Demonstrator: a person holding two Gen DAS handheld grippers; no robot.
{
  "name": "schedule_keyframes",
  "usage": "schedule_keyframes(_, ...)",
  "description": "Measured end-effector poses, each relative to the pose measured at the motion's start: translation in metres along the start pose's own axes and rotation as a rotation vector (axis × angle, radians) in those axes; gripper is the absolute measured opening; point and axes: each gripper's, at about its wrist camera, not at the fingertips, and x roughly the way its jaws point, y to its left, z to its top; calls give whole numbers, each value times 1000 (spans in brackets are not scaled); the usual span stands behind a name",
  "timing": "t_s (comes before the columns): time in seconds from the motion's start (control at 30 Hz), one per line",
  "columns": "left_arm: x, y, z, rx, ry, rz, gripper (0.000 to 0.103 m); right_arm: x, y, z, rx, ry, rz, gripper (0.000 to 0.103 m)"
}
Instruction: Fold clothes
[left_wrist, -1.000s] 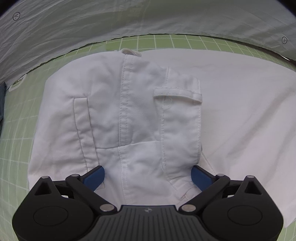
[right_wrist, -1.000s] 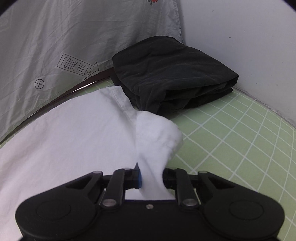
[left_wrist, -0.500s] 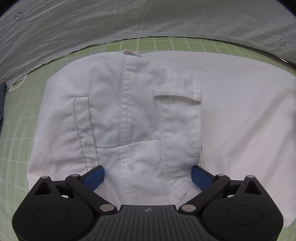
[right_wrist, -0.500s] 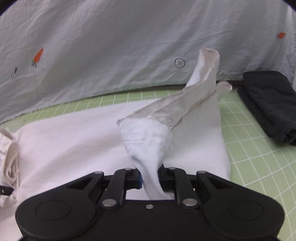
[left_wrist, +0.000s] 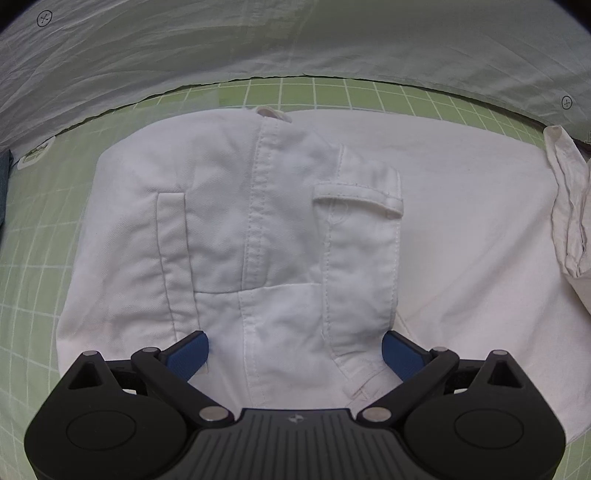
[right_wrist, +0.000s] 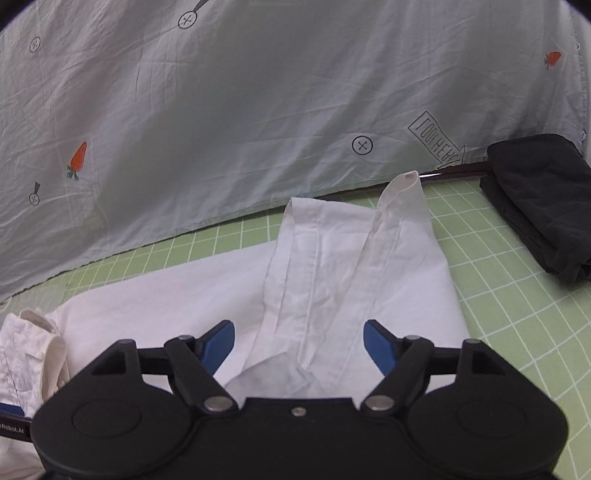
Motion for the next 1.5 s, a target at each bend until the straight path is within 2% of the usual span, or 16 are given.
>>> schedule_keyframes(0.07, -11, 6, 1, -28, -33, -7, 99, 9, 2, 6, -1, -5, -39, 80)
schedule_keyframes(0.13, -18, 10, 1, -25, -66, 38, 99, 24, 6, 9, -18, 11, -102, 75)
schedule_keyframes(0.2, -18, 12, 2, -4, -84, 90, 99, 44, 6, 6, -38, 74, -173, 42)
schedule_keyframes(0.23, -18, 13, 3, 8, -91, 115, 99, 55, 6, 4, -47, 108, -206, 38)
schedule_keyframes(0.33, -9, 23, 3, -2, -69, 153, 99, 73, 2, -2, -35, 152, -245, 39)
schedule_keyframes(0.47, 2, 40, 2, -55, -23, 146, 100, 79, 5, -3, -72, 162, -278, 50)
schedule_keyframes(0.57, 3, 39, -2, -34, -25, 152, 103, 80, 3, -1, -79, 168, -269, 48)
schedule_keyframes(0.7, 3, 37, -5, -17, -31, 155, 103, 73, -5, 3, -48, 156, -229, 17)
schedule_keyframes(0.77, 3, 40, -5, -20, -35, 144, 103, 60, -8, 6, -41, 132, -209, 13)
schedule_keyframes(0.97, 2, 39, -5, -18, -45, 148, 103, 5, -19, 24, -48, 23, -136, 11)
schedule_keyframes(1.1, 1, 38, -4, -19, -47, 150, 103, -31, -23, 46, -52, -49, -24, 6)
schedule_keyframes(1.17, 1, 38, -4, -20, -48, 149, 103, -37, -17, 50, -77, -55, 24, 6)
schedule_keyframes(1.23, 1, 38, -4, -20, -50, 151, 103, -27, -7, 43, -108, -31, 44, 6)
schedule_keyframes(1.3, 1, 37, -4, -21, -52, 155, 103, 1, 4, 23, -128, 50, 36, 6)
schedule_keyframes(1.43, 0, 37, -4, -17, -50, 152, 103, 47, 17, -19, -139, 172, -64, 8)
schedule_keyframes(1.5, 1, 37, -5, -9, -50, 151, 103, 51, 22, -20, -146, 163, -85, 19)
